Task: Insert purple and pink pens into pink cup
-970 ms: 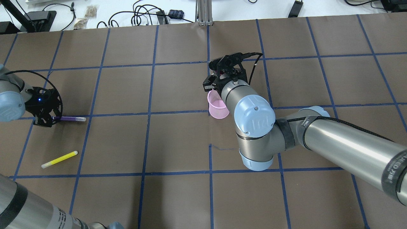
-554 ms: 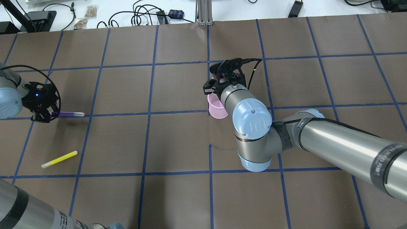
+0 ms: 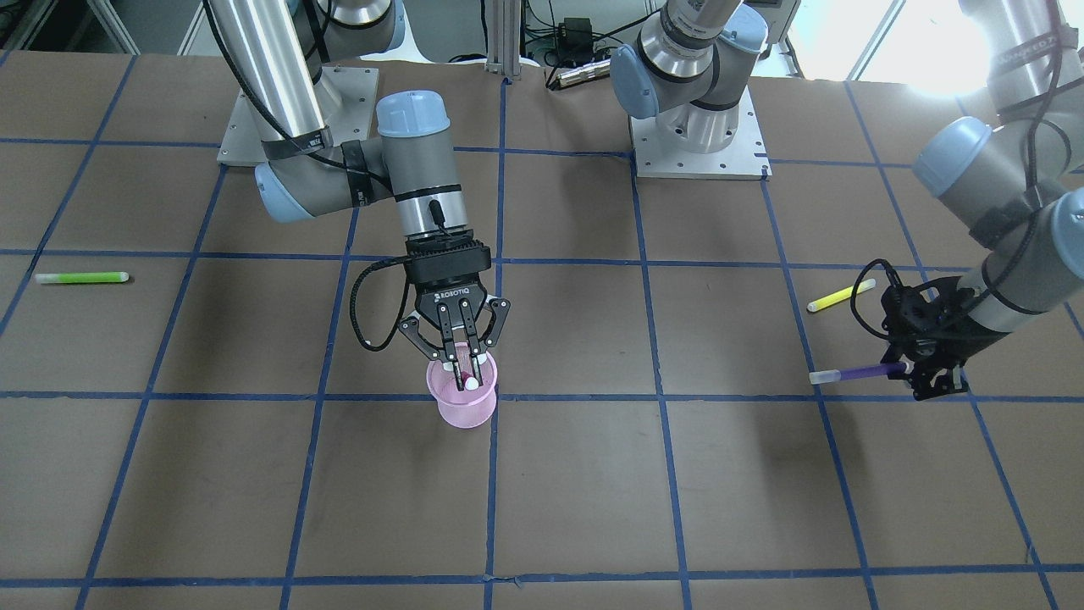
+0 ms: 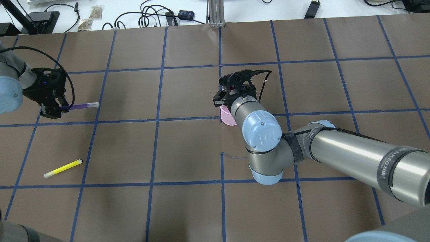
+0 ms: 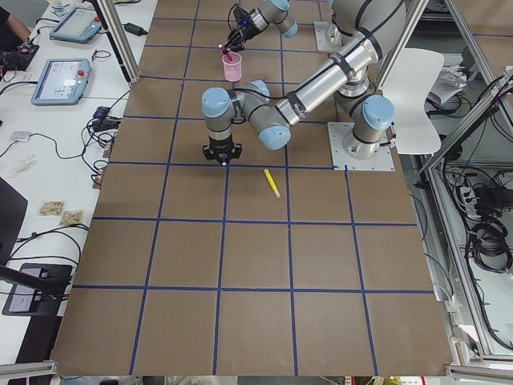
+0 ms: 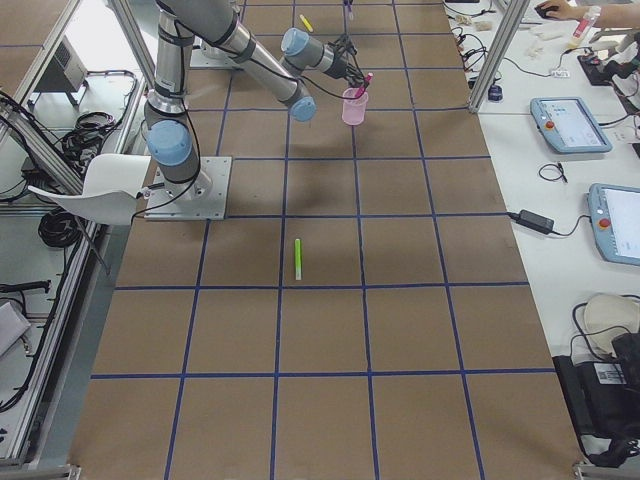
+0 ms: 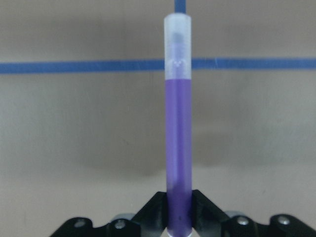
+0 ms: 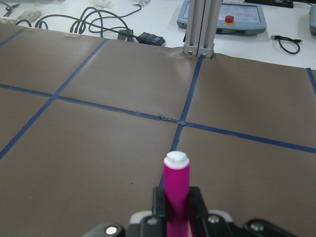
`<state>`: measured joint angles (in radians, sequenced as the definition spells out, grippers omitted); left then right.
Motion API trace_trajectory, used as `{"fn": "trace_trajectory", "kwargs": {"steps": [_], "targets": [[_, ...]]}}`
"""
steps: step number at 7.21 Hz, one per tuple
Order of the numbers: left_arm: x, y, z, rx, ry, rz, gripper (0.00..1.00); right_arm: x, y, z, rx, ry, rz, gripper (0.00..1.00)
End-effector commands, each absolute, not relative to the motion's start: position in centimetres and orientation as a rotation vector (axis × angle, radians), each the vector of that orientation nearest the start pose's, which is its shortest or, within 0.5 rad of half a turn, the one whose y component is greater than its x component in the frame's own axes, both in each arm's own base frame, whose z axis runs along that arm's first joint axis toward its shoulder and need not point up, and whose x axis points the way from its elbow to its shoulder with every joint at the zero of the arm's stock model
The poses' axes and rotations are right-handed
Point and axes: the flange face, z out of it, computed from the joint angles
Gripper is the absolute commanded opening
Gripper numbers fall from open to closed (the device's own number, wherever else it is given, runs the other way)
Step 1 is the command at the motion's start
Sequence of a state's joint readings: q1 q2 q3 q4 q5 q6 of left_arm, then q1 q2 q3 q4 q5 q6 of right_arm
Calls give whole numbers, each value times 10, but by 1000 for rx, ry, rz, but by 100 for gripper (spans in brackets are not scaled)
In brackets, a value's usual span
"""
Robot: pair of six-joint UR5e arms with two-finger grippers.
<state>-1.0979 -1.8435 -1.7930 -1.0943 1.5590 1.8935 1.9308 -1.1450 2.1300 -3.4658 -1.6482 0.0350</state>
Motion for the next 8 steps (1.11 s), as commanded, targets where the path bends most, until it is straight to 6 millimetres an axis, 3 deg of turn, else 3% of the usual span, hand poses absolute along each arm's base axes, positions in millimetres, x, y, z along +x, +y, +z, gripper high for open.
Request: {"fn": "trace_trajectory", "kwargs": {"steps": [1, 2, 3, 4, 6, 8], "targets": [[58, -551, 322, 1886, 2542, 1, 0, 303, -450, 233, -406, 2726, -1300, 53], [24, -547, 333, 1805, 2595, 3, 0, 304, -452, 237, -417, 2719, -1316, 64], [-6, -544, 342, 1708, 2650, -4, 0, 302, -460, 245, -411, 2726, -1317, 89], [-26, -540, 344, 1626, 2707, 3, 0, 296, -476, 265, -416, 2749, -1316, 100], [-65, -535, 351, 1476, 2786, -9, 0, 283, -504, 319, -399, 2891, -1102, 100], [-120, -526, 351, 1254, 2897, -17, 0, 236, -538, 364, -342, 3015, -914, 100]]}}
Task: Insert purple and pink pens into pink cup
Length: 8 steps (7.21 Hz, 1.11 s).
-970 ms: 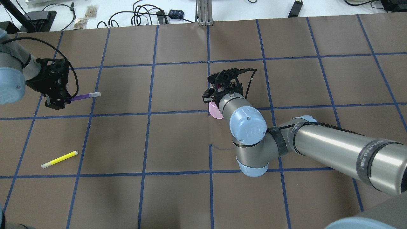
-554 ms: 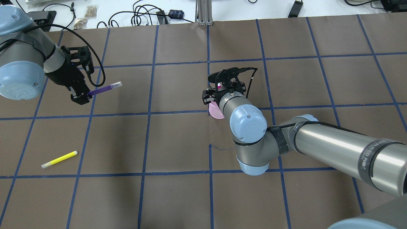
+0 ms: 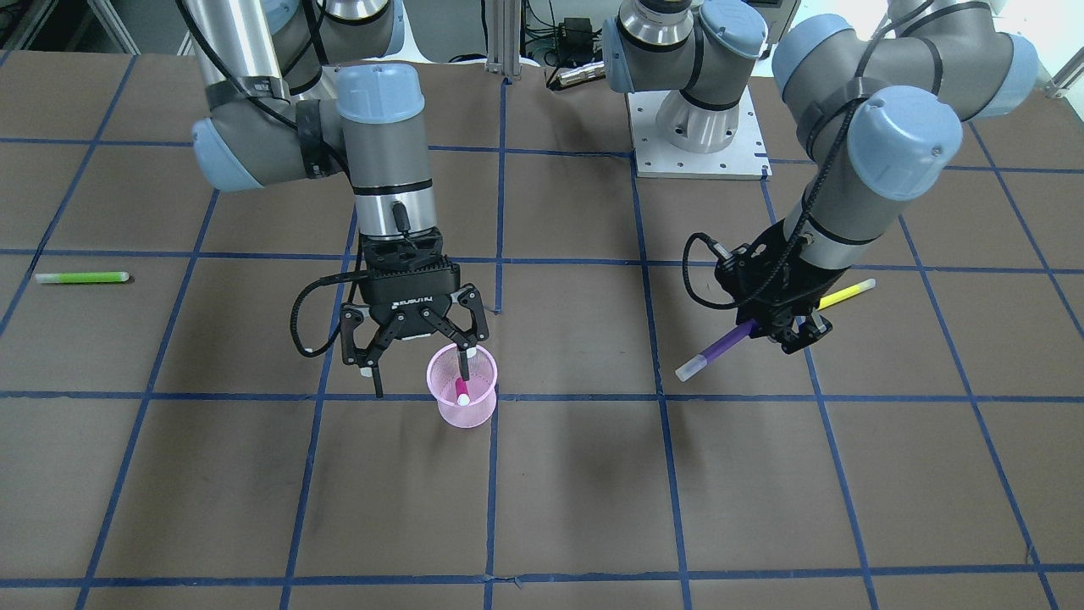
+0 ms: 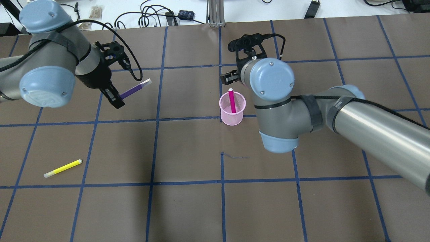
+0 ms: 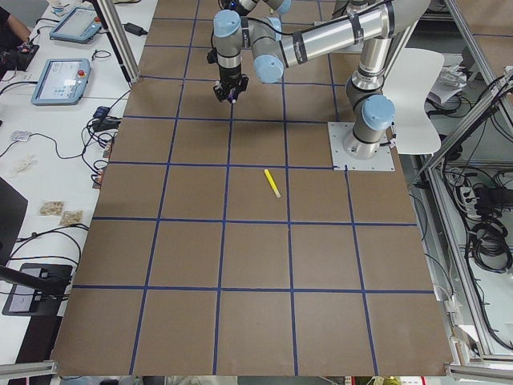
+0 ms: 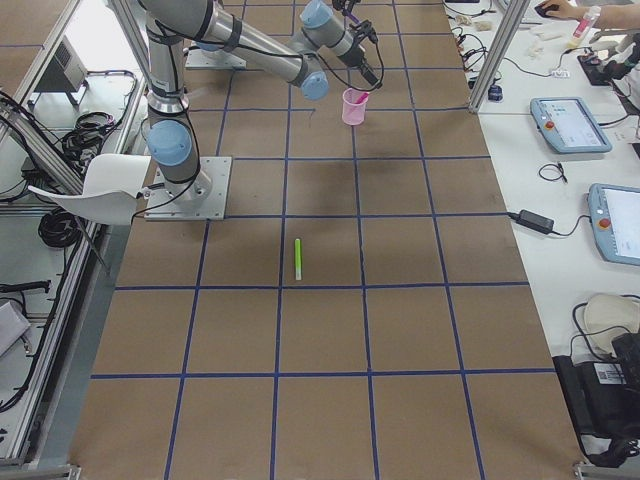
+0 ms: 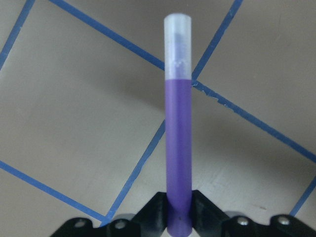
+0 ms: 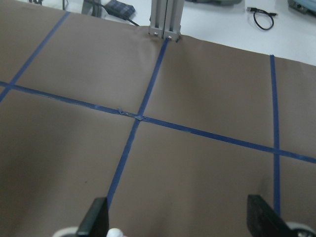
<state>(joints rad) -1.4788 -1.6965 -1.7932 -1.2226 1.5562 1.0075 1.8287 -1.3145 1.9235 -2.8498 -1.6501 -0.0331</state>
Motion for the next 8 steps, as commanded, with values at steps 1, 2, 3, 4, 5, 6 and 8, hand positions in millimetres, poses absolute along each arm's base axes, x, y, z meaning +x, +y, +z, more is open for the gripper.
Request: {"fn": "trace_trajectory", "kwargs": {"steps": [1, 2, 3, 4, 5, 6, 8], "targets": [[-149, -522, 346, 1194, 2919, -10, 0, 208, -557, 378, -275, 3079, -775, 100], [-176, -520, 341, 1165, 2933, -17, 0, 186, -573, 401, -222, 3131, -621, 100], [-208, -518, 344, 1217, 2901, -37, 0, 165, -584, 426, -171, 3171, -446, 100], [-244, -515, 344, 1297, 2858, -43, 0, 150, -587, 446, -149, 3195, -298, 100], [-275, -516, 351, 1364, 2819, -63, 0, 146, -585, 458, -138, 3201, -206, 100], [-307, -509, 352, 1425, 2700, -5, 0, 143, -585, 458, -97, 3136, -131, 100], [-359, -502, 354, 1521, 2491, 55, 0, 118, -586, 462, -26, 3115, -109, 100]]}}
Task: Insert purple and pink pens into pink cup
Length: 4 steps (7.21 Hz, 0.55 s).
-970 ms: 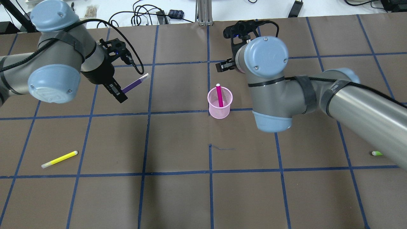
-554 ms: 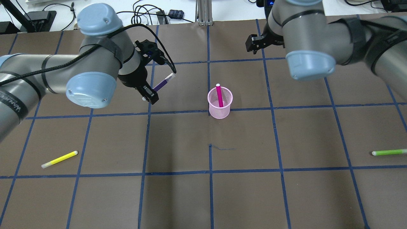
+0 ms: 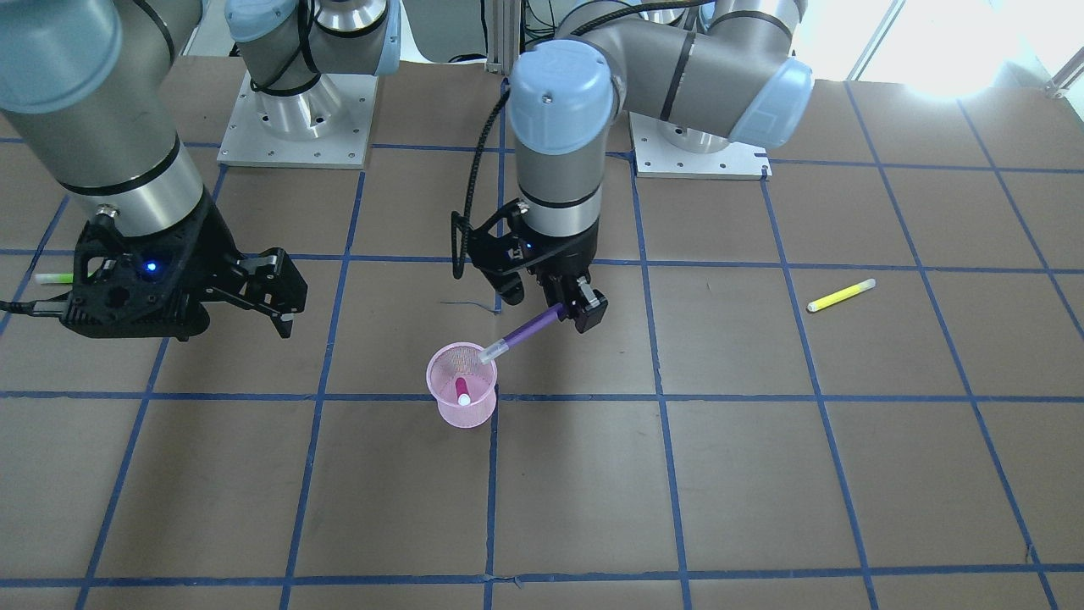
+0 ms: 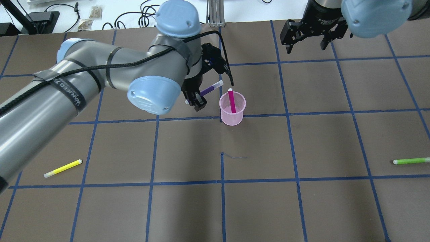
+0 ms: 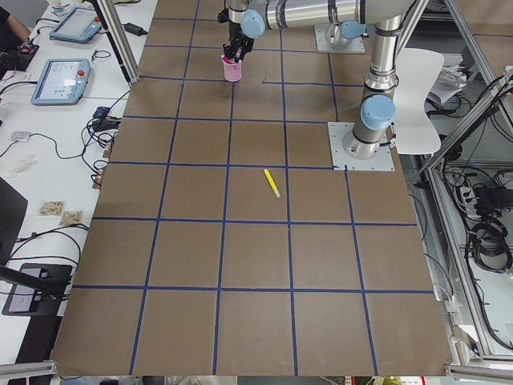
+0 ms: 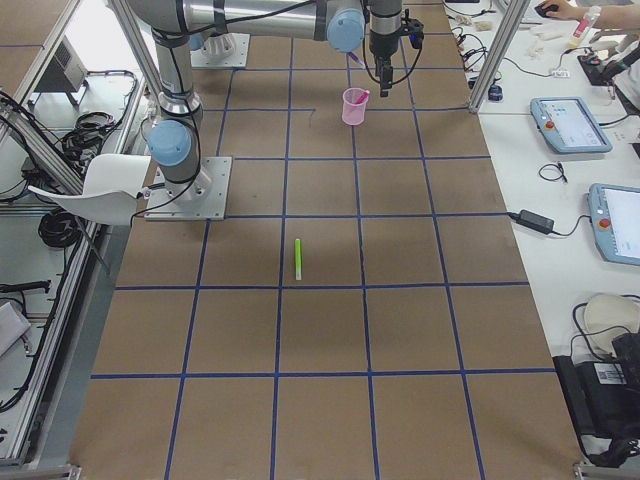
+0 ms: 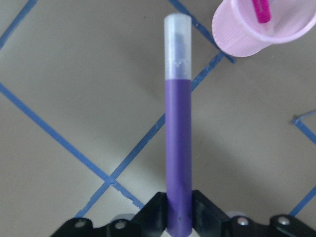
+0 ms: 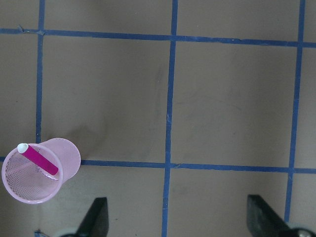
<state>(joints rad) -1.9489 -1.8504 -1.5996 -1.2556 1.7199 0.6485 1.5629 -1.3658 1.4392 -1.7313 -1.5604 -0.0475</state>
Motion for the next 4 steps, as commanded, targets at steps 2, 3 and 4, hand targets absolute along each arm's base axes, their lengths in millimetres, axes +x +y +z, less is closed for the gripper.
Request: {"fn": "trace_trajectory", "kwargs": {"steps": [2, 3, 4], "targets": [[-398, -493, 344, 1591, 2260, 153, 0, 103, -585, 457, 21, 3101, -32, 100], [-407, -491, 331, 1616, 2147, 198, 0, 102, -586, 456, 23, 3101, -32, 100], [-413, -488, 321, 1637, 2027, 249, 0, 100, -588, 452, 19, 3101, -20, 100]]}}
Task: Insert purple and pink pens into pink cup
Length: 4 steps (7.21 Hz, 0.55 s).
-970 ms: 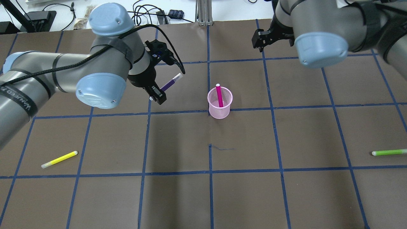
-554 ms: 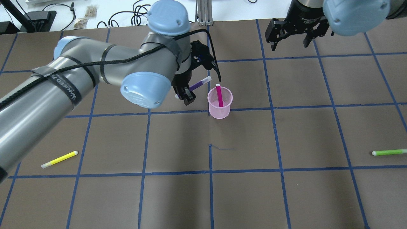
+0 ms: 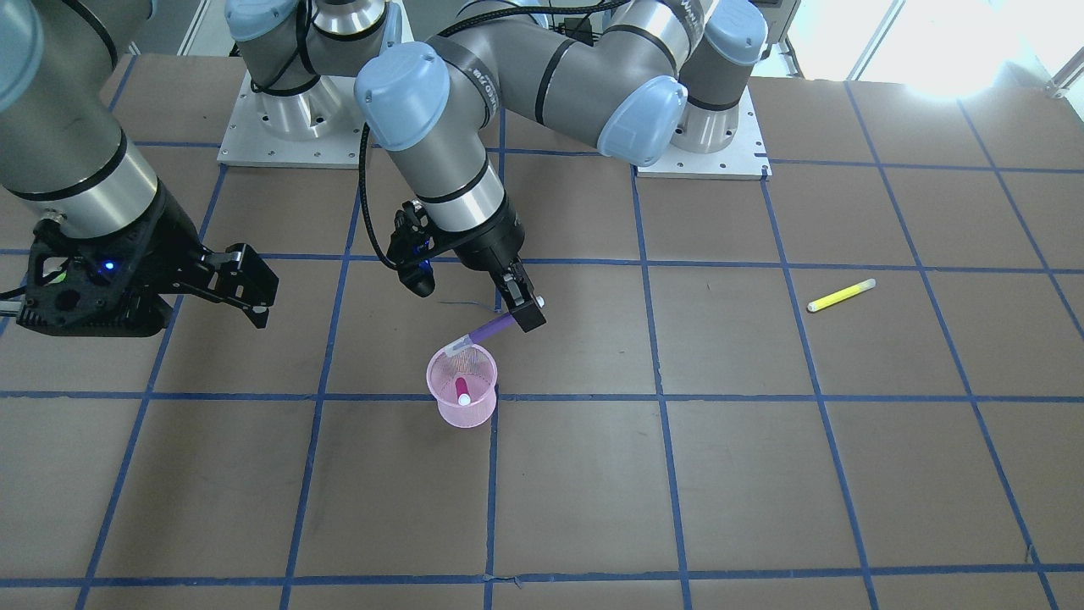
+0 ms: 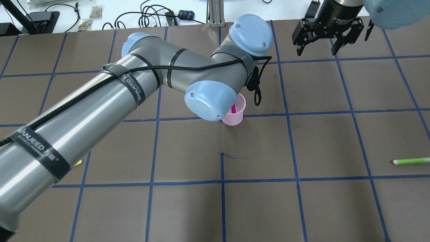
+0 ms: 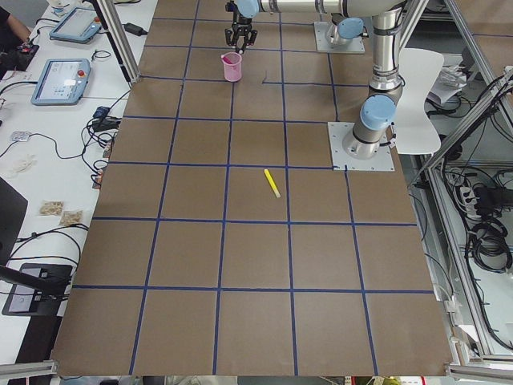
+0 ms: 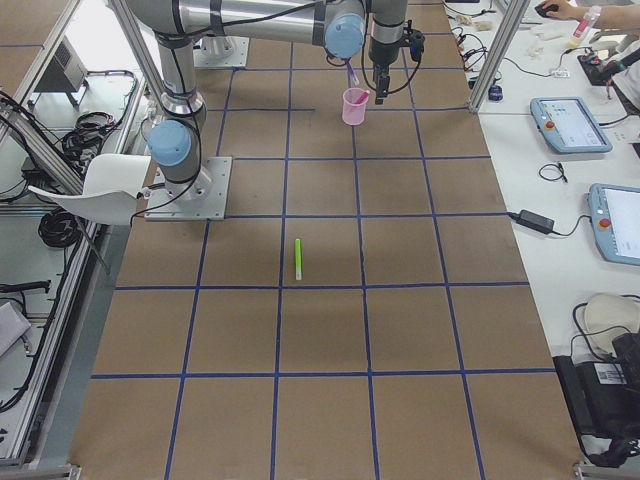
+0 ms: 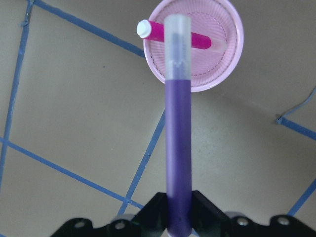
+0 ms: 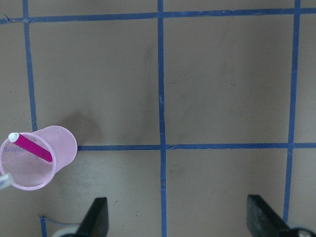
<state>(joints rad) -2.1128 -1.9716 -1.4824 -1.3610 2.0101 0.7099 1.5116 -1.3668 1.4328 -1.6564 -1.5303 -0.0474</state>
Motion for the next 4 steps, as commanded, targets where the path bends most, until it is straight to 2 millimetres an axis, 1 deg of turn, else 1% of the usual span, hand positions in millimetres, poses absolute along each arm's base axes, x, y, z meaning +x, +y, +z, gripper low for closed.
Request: {"fn": "trace_trajectory", "kwargs": {"steps": [1, 2, 3, 4], "targets": [[-428, -479, 305, 1639, 1916, 282, 0, 97, -589, 451, 19, 3101, -23, 100], [-439, -475, 293, 1650, 1870, 295, 0, 92, -590, 453, 30, 3101, -23, 100], [-450, -474, 282, 1652, 1838, 292, 0, 81, -590, 450, 55, 3106, -4, 100], [-460, -477, 276, 1650, 1810, 292, 0, 64, -591, 448, 102, 3098, -1, 100]]}}
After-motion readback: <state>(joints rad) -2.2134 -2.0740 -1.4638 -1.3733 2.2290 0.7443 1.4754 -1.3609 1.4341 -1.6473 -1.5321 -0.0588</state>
